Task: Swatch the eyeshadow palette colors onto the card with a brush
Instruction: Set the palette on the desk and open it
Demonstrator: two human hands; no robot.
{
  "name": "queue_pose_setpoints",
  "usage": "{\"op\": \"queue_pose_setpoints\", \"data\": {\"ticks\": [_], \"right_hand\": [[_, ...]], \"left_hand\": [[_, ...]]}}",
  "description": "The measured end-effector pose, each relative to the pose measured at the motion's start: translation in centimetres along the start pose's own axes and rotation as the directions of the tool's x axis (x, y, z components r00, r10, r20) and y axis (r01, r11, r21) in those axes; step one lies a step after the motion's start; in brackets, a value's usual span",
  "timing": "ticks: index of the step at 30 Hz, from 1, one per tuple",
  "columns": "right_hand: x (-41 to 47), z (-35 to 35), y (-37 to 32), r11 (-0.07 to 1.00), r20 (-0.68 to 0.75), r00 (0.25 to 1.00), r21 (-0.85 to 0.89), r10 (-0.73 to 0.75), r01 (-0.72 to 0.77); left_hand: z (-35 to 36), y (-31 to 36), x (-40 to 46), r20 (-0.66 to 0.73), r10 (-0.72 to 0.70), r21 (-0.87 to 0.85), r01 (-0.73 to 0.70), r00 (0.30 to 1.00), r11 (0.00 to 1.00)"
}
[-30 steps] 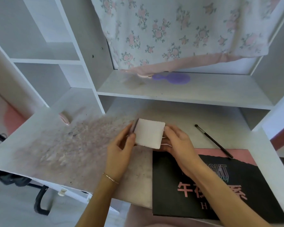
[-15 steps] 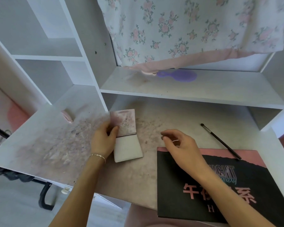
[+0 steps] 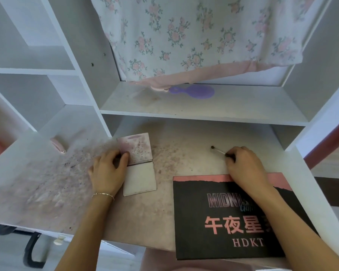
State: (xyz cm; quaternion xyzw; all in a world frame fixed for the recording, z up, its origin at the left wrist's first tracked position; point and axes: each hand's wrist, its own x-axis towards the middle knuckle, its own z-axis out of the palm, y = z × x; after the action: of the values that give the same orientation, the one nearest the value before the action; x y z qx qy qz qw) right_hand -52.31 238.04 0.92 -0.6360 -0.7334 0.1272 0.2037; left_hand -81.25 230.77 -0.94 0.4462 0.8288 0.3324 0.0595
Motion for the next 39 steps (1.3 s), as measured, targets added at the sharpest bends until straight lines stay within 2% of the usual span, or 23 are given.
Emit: {"op": "queue_pose_setpoints", "data": {"ticks": [3, 5, 8, 11, 15, 19, 22, 24, 26, 30, 32, 34, 36, 39], "right_hand": [[0.1, 0.6, -2.8, 0.976, -0.043, 0.977, 0.065, -0.208, 0.210], [-0.2, 0.9, -5.2, 0.917, -0.071, 0.919, 0.071, -0.387, 0.391], [-0.4, 1.7, -8.2, 0.782, 0.071, 0.781, 0.136, -0.621, 0.609], [-0.4, 3.1, -9.9, 0.702, 0.173, 0.681, 0.157, -0.712, 0.695], [-0.4, 4.4, -10.5, 0.703, 0.276, 0.654, 0.147, -0.705, 0.696], [-1.1, 3.9, -9.5, 0.748, 0.268, 0.699, 0.223, -0.663, 0.625], [-2.5, 2.4, -7.8, 0.794, 0.225, 0.766, 0.275, -0.602, 0.543], [-3.8, 1.3, -6.3, 0.810, 0.216, 0.789, 0.285, -0.575, 0.512], [-5.3, 0.3, -4.9, 0.828, 0.233, 0.800, 0.267, -0.553, 0.494], [-7.9, -0.9, -2.7, 0.834, 0.269, 0.791, 0.219, -0.550, 0.506], [-9.1, -1.1, -1.5, 0.827, 0.324, 0.762, 0.183, -0.561, 0.531], [-10.0, -1.2, -0.6, 0.806, 0.423, 0.711, 0.088, -0.562, 0.585], [-10.4, -1.4, 0.1, 0.768, 0.507, 0.665, -0.007, -0.549, 0.640], [-10.5, -1.5, 0.5, 0.740, 0.552, 0.636, -0.049, -0.540, 0.671]], "left_hand": [[-0.2, -0.1, -0.1, -0.028, 0.010, -0.110, -0.013, 1.000, 0.994], [-0.3, -0.1, -0.1, -0.043, 0.003, -0.172, -0.010, 0.999, 0.985], [-0.3, -0.3, 0.0, -0.038, 0.001, -0.199, -0.008, 0.999, 0.980], [-0.5, -0.8, 0.8, 0.012, 0.012, -0.214, -0.009, 1.000, 0.977], [-0.9, -1.0, 1.8, 0.068, 0.010, -0.191, 0.003, 0.998, 0.982], [-1.4, -0.5, 2.0, 0.081, 0.003, -0.218, 0.015, 0.997, 0.976], [-1.9, 0.3, 0.5, -0.033, -0.018, -0.207, 0.011, 0.999, 0.978], [-2.3, 1.0, -1.9, -0.151, 0.025, -0.186, -0.053, 0.988, 0.981], [-2.2, 1.7, -4.6, -0.170, 0.088, -0.168, -0.117, 0.982, 0.979], [-1.2, 3.1, -8.7, -0.029, 0.220, -0.278, -0.220, 0.975, 0.935], [-0.6, 3.9, -10.2, 0.110, 0.348, -0.342, -0.294, 0.931, 0.893], [0.1, 4.4, -11.0, 0.224, 0.448, -0.329, -0.365, 0.865, 0.871], [0.6, 4.4, -11.2, 0.274, 0.481, -0.272, -0.412, 0.833, 0.870], [0.6, 4.3, -11.0, 0.283, 0.457, -0.286, -0.381, 0.843, 0.879]]}}
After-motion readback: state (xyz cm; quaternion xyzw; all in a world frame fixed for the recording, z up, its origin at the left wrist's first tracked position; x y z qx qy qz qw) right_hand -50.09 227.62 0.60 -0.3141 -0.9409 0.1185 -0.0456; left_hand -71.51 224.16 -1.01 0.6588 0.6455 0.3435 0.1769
